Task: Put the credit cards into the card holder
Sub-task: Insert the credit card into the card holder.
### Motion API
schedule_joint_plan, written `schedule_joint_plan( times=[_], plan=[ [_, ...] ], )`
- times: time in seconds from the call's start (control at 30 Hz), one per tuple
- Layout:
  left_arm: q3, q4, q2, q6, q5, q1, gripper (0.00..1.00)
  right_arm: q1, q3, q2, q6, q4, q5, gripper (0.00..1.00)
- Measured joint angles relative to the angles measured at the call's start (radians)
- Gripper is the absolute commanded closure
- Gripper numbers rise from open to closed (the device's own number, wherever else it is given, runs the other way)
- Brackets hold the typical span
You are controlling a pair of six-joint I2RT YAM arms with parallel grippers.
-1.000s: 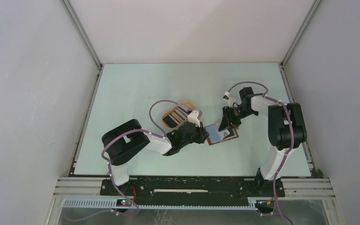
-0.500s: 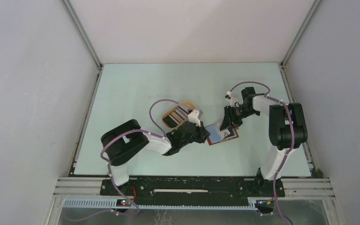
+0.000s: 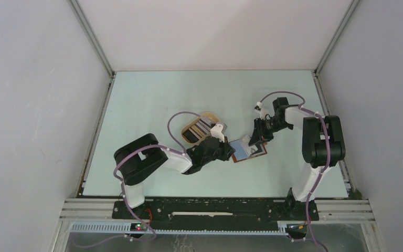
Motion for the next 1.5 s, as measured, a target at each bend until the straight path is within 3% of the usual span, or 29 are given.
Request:
schedule_joint_plan(
  times=[0.3, 0.57, 1.03, 1.5],
  plan=[
    [0.002, -0.004, 0.038, 0.000, 0.001, 0.000, 0.91, -0.018, 0.000, 0.000, -0.002, -0.014, -0.009, 0.91],
    [0.008, -0.017, 0.051, -0.001, 0.001, 0.000, 0.94, -0.020, 0.002, 0.003, -0.002, -0.023, -0.050, 0.98],
    [0.014, -0.021, 0.055, -0.001, 0.005, 0.000, 0.95, -0.021, 0.009, 0.037, -0.001, -0.024, -0.072, 0.99],
    [0.022, -0.029, 0.059, -0.001, 0.006, 0.000, 0.96, 0.043, 0.023, 0.038, 0.002, -0.023, -0.017, 0.91]
  ],
)
